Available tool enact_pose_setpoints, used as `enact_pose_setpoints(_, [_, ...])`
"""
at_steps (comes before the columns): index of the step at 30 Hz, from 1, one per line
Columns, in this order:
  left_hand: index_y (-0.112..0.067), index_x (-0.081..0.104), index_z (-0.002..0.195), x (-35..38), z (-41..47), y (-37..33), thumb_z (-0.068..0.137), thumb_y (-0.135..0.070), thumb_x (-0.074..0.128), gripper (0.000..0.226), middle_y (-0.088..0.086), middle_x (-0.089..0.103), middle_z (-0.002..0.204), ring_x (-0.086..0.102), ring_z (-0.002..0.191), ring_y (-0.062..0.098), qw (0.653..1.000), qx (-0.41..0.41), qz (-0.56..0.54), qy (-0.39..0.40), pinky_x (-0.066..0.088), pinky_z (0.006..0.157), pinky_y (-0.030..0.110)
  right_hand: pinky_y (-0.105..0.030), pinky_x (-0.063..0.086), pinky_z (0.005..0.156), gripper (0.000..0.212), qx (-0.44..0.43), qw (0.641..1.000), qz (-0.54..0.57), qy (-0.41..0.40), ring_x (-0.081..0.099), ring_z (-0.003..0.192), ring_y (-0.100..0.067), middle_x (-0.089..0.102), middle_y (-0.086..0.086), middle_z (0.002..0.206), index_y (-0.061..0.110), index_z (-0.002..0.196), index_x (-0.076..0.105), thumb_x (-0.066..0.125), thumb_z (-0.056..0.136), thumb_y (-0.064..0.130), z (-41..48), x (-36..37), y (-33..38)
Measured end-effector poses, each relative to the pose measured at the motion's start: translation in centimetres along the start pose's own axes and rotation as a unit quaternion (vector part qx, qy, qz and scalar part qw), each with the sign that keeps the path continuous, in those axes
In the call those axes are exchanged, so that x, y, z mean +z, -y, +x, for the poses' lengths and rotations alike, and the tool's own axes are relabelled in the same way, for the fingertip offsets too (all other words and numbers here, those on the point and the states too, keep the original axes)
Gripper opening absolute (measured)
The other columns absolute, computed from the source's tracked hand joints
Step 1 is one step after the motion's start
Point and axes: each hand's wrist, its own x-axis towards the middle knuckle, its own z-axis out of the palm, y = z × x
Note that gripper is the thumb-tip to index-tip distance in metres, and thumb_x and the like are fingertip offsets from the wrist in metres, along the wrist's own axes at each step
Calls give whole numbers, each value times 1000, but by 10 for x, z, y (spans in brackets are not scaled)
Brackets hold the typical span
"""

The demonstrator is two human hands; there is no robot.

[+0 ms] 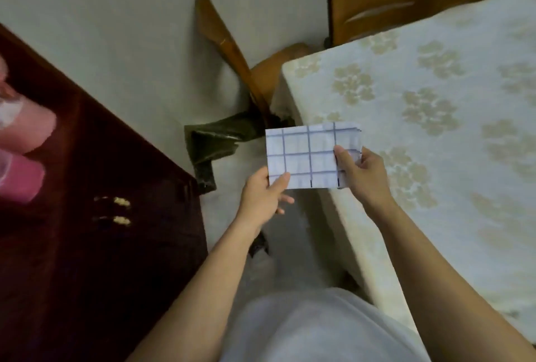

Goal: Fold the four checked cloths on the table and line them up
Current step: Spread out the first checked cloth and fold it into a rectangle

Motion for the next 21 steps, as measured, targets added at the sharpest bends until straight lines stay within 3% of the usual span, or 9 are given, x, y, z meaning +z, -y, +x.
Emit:
enact_pose_setpoints(3, [-26, 61, 116, 40, 56, -21, 102, -22, 57, 15, -5, 74, 103, 72, 68, 15, 994, 29, 9, 109, 50, 48, 23, -33, 55, 57, 21, 32, 993, -6, -113, 69, 66, -9, 73, -1, 82, 12, 95, 70, 63, 97, 31, 24, -39, -6])
enact_pose_setpoints(7, [-30, 62, 100, 96, 117, -53, 100, -21, 61, 10, 0, 73, 101, 72, 67, 17, 967, 59, 58, 241, 48, 46, 24, -32, 54, 55, 22, 51, 964, 2, -262, 66, 66, -12, 70, -2, 80, 9, 96, 68, 62, 97, 31, 40, -77, -2])
enact_pose_setpoints(12, [-20, 61, 97, 161, 155, -87, 101, -24, 61, 5, 1, 67, 98, 73, 71, 17, 914, 89, 110, 379, 51, 53, 28, -31, 56, 47, 24, 106, 913, -8, -394, 66, 53, -11, 69, -6, 73, 7, 92, 65, 61, 97, 30, 19, -106, -4])
enact_pose_setpoints(16, [-22, 60, 98, 204, 149, -64, 100, -25, 62, 4, 2, 69, 80, 70, 65, 19, 881, 100, 142, 440, 53, 54, 30, -34, 58, 53, 22, 169, 862, 6, -479, 68, 65, -19, 70, -7, 84, 8, 101, 64, 59, 98, 29, -18, -107, -37])
enact_pose_setpoints(19, [-18, 55, 115, 218, 150, -11, 100, -17, 61, 16, 9, 71, 100, 72, 72, 20, 823, 50, 213, 524, 54, 55, 25, -30, 57, 58, 25, 228, 829, 38, -508, 67, 86, -20, 68, -4, 101, 13, 117, 61, 55, 100, 30, -50, -78, -77])
enact_pose_setpoints(21, [-13, 46, 129, 218, 153, 21, 99, -12, 61, 34, 12, 68, 111, 71, 73, 19, 787, 22, 276, 551, 54, 56, 23, -26, 51, 63, 22, 309, 805, 43, -504, 62, 87, -16, 65, -3, 105, 15, 116, 60, 52, 101, 30, -72, -47, -104])
